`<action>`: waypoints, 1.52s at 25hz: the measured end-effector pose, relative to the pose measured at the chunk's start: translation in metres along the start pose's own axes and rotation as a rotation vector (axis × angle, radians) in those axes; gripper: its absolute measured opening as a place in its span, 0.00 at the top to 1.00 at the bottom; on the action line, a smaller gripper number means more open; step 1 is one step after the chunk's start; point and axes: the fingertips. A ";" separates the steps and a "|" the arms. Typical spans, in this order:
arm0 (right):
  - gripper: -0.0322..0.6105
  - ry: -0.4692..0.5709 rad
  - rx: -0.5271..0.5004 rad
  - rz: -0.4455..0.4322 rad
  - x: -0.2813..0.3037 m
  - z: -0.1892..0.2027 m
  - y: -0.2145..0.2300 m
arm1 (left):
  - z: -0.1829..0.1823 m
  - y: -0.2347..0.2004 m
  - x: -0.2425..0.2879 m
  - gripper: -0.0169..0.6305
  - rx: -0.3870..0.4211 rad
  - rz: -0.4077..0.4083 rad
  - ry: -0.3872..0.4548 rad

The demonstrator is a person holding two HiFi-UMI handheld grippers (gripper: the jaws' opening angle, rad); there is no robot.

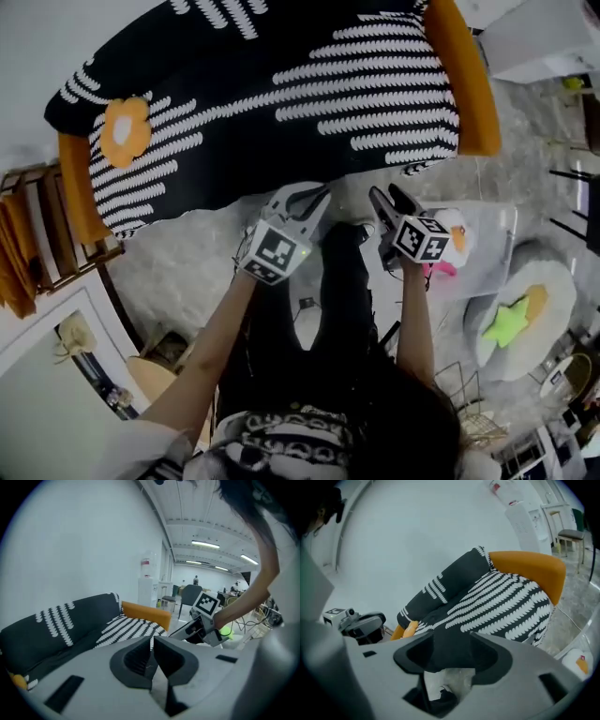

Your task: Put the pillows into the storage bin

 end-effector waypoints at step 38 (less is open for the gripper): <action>0.59 -0.320 -0.586 -0.454 0.245 0.151 -0.591 | 0.257 -0.164 -0.472 0.95 -0.369 -0.564 0.109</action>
Point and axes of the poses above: the fingertips, and each gripper's own axes: x forward along the fingers, y to its right, z out of its underside, and after that the axes turned 15 degrees about z, right-handed
